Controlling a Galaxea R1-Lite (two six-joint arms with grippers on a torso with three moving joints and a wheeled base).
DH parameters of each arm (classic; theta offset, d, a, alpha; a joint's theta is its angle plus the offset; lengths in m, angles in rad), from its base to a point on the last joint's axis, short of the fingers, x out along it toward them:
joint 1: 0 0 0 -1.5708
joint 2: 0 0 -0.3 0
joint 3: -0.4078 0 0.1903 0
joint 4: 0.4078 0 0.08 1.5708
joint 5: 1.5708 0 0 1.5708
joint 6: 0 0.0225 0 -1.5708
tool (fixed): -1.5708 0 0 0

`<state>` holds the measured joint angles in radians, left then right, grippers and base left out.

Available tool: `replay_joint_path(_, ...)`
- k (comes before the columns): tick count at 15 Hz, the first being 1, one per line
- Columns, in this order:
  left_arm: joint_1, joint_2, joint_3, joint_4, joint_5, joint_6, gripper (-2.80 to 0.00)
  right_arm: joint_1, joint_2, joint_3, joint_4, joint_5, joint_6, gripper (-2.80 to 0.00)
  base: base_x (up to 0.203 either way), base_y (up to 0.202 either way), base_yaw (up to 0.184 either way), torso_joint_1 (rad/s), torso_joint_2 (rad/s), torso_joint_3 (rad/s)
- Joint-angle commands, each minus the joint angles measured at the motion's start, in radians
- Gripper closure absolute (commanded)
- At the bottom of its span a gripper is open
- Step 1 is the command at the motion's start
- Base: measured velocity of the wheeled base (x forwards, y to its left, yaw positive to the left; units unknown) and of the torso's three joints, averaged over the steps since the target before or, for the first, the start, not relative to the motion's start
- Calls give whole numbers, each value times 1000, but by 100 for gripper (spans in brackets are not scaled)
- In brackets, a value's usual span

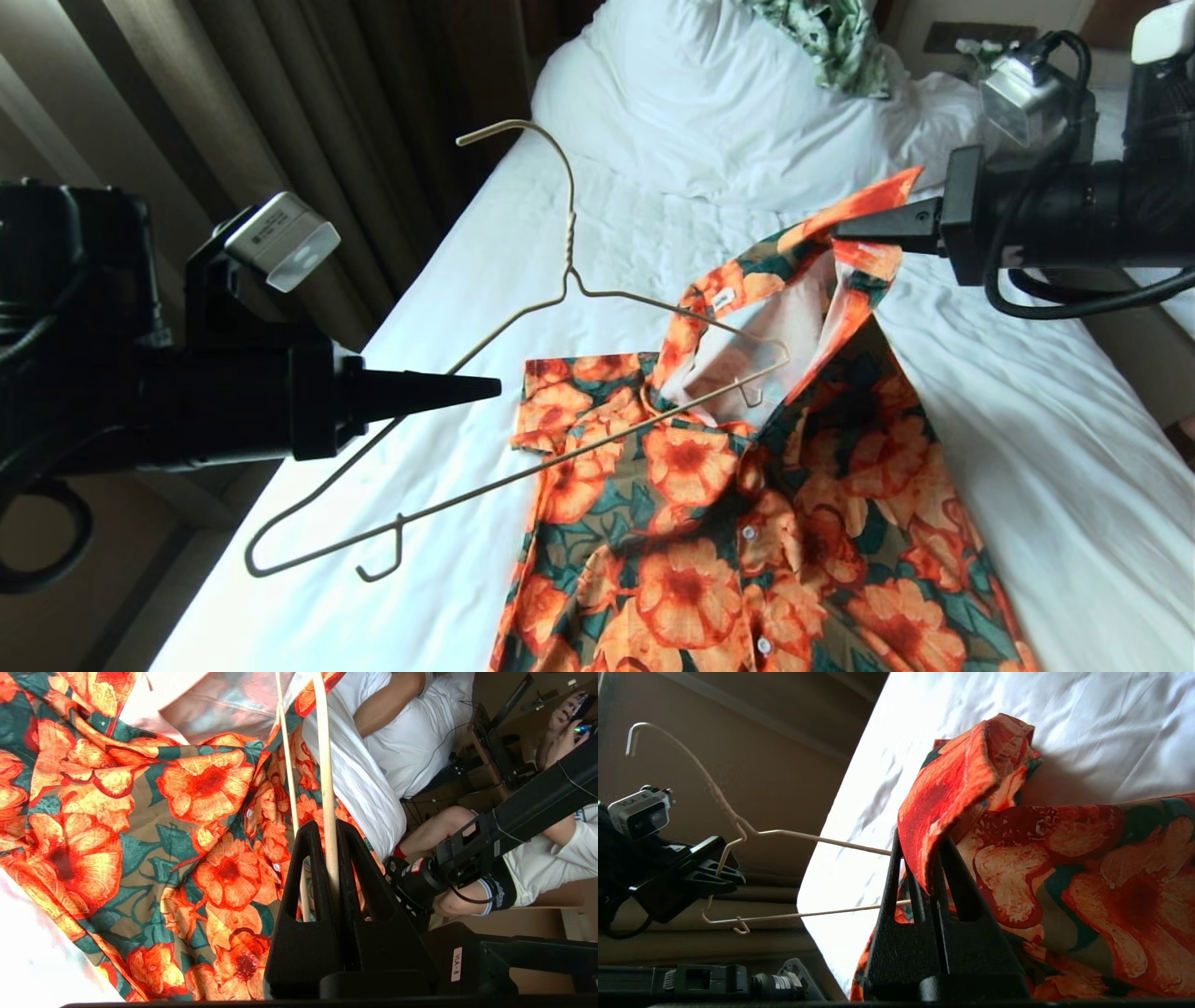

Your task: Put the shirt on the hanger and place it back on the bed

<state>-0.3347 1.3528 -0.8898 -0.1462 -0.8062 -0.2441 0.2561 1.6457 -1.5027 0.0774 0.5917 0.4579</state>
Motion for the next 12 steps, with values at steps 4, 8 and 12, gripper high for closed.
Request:
replay_joint_path(4, -49, 7, 35, -82, -6, -8, 0, 95, -65, 14, 1, 1, 1, 0, 0, 0, 0, 0, 0, 0)
replay_joint_path(8, -134, -51, 128, -205, -4, -141, 0, 178, -84, 26, 1, -3, -1, 0, 0, 0, 0, 0, 0, 0)
replay_joint_path(12, -198, -37, 270, -454, 92, -181, 0, 258, -137, 69, -1, -9, -13, 0, 0, 0, 0, 0, 0, 0)
